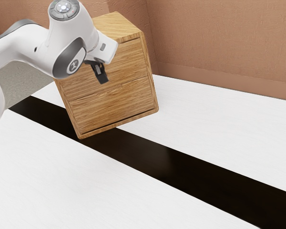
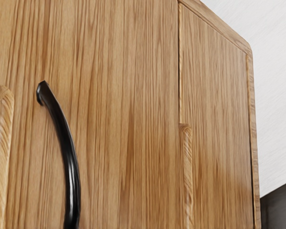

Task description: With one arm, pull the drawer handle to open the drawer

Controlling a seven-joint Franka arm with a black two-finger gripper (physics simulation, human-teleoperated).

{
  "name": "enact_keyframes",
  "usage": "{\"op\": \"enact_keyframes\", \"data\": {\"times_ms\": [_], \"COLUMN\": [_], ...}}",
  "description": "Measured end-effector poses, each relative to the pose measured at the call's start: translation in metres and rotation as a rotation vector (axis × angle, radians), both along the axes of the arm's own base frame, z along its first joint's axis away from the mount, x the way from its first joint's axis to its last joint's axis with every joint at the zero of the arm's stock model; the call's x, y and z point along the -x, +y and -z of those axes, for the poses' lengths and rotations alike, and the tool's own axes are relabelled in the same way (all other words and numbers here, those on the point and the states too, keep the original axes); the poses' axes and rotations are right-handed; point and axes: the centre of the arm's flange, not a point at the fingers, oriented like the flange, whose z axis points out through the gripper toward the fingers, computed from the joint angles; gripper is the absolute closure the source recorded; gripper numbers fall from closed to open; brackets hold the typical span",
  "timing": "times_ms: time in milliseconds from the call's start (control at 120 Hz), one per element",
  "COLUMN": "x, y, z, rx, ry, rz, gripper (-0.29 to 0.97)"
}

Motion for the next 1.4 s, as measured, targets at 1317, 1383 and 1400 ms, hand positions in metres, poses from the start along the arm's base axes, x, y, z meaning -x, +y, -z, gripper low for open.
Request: {"op": "enact_keyframes", "data": {"times_ms": [1317, 1383, 1400], "x": [0.043, 0.046, 0.046], "y": [-0.073, -0.081, -0.083], "z": [0.008, 0.007, 0.008], "rx": [0.084, 0.084, 0.084], "ry": [0.019, 0.017, 0.017], "rz": [0.022, 0.024, 0.024], "gripper": [0.08, 0.06, 0.06]}}
